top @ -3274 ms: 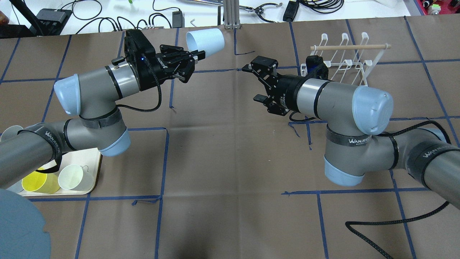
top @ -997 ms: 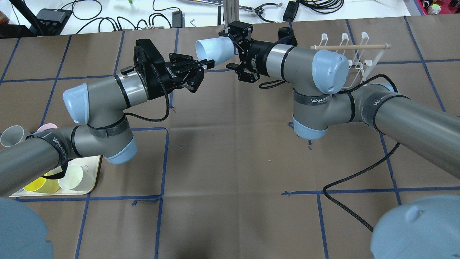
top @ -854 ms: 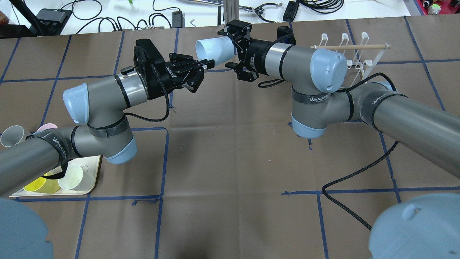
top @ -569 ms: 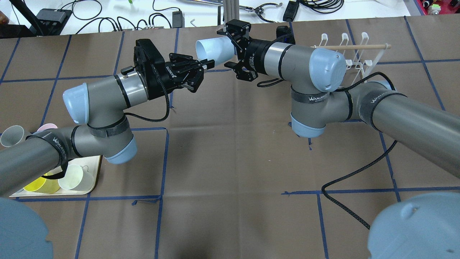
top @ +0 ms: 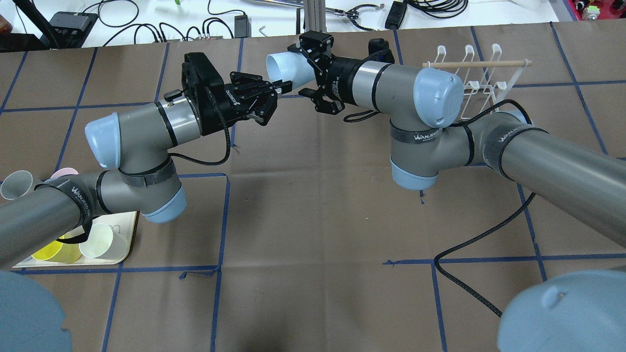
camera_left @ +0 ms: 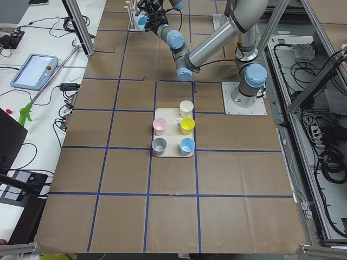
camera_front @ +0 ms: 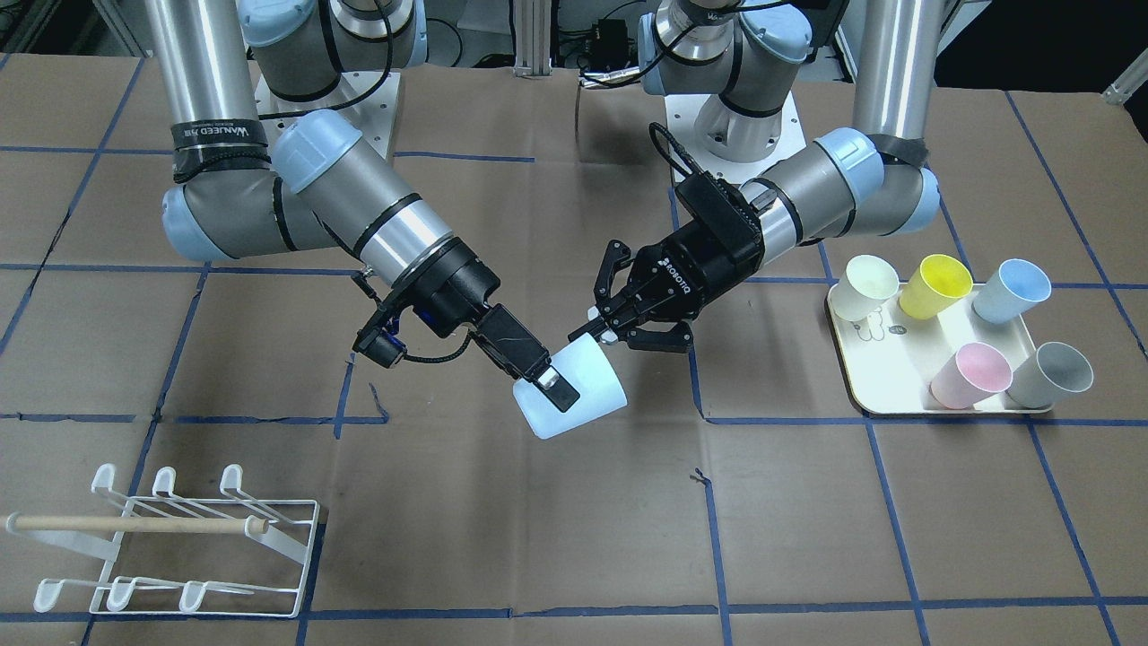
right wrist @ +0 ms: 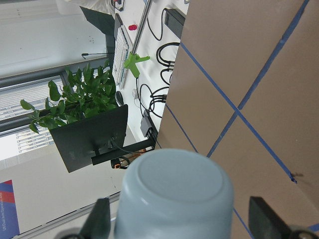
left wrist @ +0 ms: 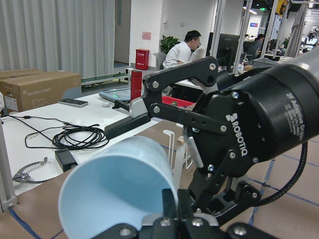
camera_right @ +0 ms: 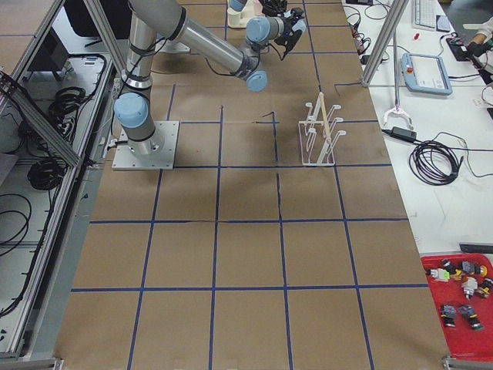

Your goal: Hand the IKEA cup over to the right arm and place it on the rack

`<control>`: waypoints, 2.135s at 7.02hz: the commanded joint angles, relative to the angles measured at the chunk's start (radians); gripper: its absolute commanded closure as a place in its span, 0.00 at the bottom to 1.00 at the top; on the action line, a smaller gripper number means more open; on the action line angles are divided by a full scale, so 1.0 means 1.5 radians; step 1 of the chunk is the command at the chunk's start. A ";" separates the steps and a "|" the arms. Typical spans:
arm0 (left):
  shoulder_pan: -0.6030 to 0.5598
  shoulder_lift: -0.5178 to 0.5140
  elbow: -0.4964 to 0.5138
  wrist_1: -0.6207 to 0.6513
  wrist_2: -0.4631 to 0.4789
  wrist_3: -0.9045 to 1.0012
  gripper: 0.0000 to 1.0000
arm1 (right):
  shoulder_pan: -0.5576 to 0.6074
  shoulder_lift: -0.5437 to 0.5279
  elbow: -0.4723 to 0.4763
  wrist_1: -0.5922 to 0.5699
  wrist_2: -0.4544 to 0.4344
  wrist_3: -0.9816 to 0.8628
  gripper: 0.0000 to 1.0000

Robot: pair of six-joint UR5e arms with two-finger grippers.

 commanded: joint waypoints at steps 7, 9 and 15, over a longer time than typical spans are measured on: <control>0.001 -0.002 0.008 0.000 0.010 -0.003 0.60 | 0.002 -0.006 -0.003 0.016 0.000 0.003 0.39; 0.001 0.002 0.009 -0.001 0.011 -0.009 0.24 | 0.002 -0.006 -0.003 0.016 0.000 0.003 0.39; 0.062 0.024 0.002 0.021 -0.002 -0.017 0.01 | -0.010 -0.002 -0.027 0.016 0.001 -0.006 0.54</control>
